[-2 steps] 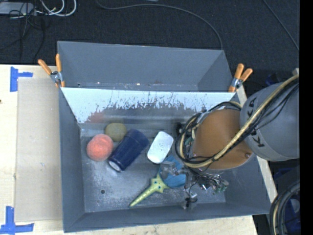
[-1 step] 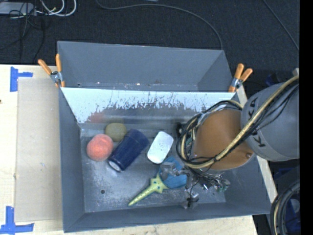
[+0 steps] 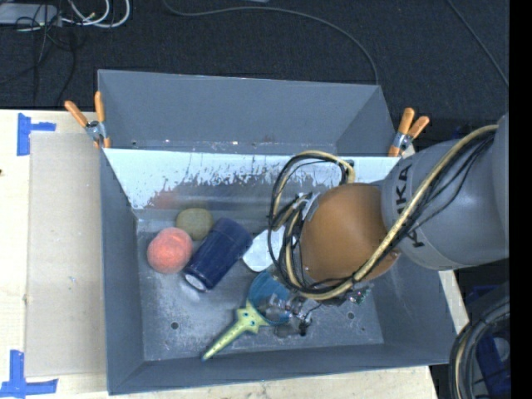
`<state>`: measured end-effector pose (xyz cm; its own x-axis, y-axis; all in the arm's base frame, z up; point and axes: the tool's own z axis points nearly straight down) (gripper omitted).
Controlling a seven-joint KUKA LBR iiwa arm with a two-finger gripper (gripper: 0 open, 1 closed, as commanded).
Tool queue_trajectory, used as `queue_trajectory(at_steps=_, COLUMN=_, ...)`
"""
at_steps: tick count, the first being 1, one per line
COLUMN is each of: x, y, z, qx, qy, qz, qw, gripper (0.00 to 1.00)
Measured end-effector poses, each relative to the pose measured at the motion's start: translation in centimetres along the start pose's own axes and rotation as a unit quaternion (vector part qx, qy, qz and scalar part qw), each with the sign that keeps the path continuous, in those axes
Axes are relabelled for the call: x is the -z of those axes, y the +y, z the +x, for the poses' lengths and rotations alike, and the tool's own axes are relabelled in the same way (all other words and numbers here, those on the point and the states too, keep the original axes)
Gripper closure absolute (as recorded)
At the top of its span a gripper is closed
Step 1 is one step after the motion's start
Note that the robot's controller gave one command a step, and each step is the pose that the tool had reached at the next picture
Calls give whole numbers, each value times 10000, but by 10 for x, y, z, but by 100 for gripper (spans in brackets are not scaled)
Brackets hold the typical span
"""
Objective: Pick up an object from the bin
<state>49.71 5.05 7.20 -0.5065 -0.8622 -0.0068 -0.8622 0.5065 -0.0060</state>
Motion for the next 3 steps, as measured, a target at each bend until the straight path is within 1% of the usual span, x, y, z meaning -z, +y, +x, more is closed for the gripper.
queue_trajectory(at_steps=1, x=0, y=0, z=0, qx=-4, qy=-2, qz=0, qw=10000, gripper=100)
queue_trajectory(at_steps=2, x=11, y=3, z=1, qx=-8, qy=24, qz=-42, qw=10000, gripper=100)
queue_trajectory(at_steps=3, x=28, y=3, z=1, qx=-5, qy=17, qz=-34, qw=10000, gripper=100)
